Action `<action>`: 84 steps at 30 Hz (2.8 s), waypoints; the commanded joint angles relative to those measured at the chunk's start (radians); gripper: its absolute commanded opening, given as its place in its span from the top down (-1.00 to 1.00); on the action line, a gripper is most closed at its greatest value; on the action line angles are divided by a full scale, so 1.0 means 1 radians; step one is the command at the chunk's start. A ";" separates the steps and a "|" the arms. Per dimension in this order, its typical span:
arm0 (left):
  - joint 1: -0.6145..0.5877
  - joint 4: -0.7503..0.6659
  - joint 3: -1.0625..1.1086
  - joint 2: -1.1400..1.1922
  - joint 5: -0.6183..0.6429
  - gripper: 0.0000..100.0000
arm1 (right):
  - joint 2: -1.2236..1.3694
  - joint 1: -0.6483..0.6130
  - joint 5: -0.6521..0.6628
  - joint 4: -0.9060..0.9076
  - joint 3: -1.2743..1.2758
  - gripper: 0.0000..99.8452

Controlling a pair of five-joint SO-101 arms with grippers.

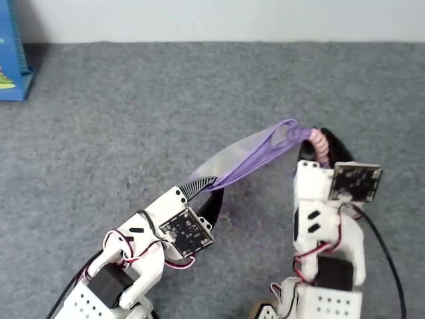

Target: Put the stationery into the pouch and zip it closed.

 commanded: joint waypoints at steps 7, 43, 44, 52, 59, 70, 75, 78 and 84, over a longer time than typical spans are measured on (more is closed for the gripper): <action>-0.023 0.017 -0.016 -0.002 -0.008 0.98 | 0.305 0.186 -0.023 -0.297 -0.035 0.99; -0.347 0.186 -0.237 -0.290 0.081 0.97 | 0.308 -0.321 0.041 0.031 -0.101 0.98; -0.373 0.207 -0.246 -0.345 0.097 0.96 | 0.306 -0.361 0.041 0.031 -0.104 0.98; -0.552 0.285 -0.291 -0.344 0.276 0.58 | 0.315 -0.610 0.041 0.077 -0.143 0.43; -0.617 0.351 -0.297 -0.354 0.324 0.54 | 0.305 -0.691 0.034 0.289 -0.232 0.53; -0.618 0.439 -0.321 -0.354 0.324 0.55 | 0.305 -0.688 0.034 0.533 -0.307 0.99; -0.620 0.500 -0.325 -0.354 0.315 0.91 | 0.303 -0.604 0.029 0.579 -0.307 0.98; -0.620 0.555 -0.325 -0.354 0.315 0.96 | 0.303 -0.510 -0.043 0.602 -0.302 0.98; -0.652 0.583 -0.280 -0.354 0.292 0.98 | 0.303 -0.384 -0.086 0.731 -0.301 0.98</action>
